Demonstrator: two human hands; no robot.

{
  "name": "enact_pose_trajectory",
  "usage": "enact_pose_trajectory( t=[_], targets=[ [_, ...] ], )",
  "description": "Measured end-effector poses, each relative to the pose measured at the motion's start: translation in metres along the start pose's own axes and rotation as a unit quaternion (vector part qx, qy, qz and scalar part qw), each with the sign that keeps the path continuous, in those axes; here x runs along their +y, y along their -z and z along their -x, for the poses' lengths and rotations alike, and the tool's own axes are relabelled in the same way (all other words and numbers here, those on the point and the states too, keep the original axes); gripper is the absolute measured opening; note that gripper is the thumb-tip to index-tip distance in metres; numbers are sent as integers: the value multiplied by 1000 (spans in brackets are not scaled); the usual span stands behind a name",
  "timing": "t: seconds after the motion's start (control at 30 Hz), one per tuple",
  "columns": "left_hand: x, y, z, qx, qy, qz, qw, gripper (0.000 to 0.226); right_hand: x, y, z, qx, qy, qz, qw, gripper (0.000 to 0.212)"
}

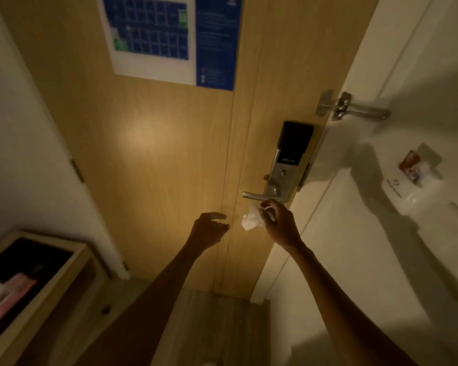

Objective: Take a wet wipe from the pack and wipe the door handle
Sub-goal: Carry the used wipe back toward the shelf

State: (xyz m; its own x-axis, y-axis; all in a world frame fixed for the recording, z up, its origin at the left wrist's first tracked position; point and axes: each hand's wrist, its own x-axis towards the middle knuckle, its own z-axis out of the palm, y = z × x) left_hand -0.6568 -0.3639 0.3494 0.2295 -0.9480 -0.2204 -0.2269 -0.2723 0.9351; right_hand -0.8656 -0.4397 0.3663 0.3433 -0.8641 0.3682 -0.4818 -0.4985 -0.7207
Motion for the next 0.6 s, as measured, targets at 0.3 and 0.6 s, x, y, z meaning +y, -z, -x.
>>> enact_pose_trajectory(
  t=[0.3,0.6],
  targets=[
    [-29,27,60,48,-39,-123,991,50,-44,-50,13,-177,46,-11,983,43],
    [-81,105,101,176,42,-144,973,44,-91,-132,15,-254,34,-16,966,35]
  ],
)
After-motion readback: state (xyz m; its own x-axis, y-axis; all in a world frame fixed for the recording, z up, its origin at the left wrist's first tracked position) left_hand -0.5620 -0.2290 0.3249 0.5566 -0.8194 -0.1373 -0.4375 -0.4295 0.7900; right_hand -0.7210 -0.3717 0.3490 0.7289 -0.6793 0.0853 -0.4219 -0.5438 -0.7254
